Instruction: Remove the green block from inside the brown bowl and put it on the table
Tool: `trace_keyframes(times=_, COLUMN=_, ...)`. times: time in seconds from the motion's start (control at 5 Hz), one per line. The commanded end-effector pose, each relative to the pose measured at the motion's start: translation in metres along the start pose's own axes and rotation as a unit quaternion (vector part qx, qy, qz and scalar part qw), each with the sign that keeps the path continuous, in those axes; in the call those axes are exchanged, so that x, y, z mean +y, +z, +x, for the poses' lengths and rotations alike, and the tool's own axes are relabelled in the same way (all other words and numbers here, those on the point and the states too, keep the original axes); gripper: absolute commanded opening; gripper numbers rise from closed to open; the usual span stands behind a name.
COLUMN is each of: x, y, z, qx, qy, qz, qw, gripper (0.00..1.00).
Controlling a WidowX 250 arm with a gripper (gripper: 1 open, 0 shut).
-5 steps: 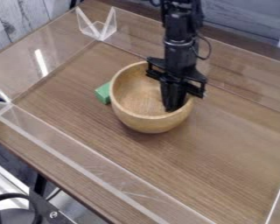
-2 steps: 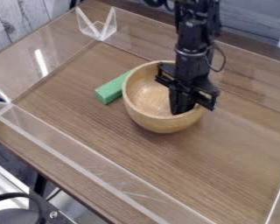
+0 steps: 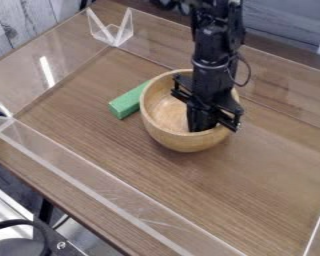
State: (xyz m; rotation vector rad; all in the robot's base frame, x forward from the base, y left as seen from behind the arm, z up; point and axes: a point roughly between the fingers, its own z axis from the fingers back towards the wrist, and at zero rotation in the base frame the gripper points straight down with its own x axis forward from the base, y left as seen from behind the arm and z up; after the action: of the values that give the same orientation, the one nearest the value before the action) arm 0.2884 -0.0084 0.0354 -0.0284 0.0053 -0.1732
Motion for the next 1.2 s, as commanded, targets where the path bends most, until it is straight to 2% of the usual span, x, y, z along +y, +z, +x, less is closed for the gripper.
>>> trace_keyframes(times=0.0, x=0.009, y=0.031, z=0.012, qx=-0.044, qy=-0.002, qz=0.003, qw=0.999, gripper=0.0)
trace_keyframes(times=0.2, x=0.017, y=0.045, z=0.015, qx=-0.054, qy=-0.002, qz=0.0, qw=0.9985, gripper=0.0)
trace_keyframes(times=0.4, x=0.041, y=0.057, z=0.016, qx=-0.071, qy=0.012, qz=-0.007, qw=0.9974, gripper=0.0)
trace_keyframes(times=0.6, x=0.085, y=0.065, z=0.016, qx=-0.083, qy=0.046, qz=-0.017, qw=0.9953, gripper=0.0)
trace_keyframes(times=0.8, x=0.122, y=0.071, z=0.01, qx=-0.093, qy=0.08, qz=-0.016, qw=0.9923, gripper=0.0)
trace_keyframes(times=1.0, x=0.15, y=0.066, z=-0.001, qx=-0.094, qy=0.1, qz=-0.015, qw=0.9904, gripper=0.0)
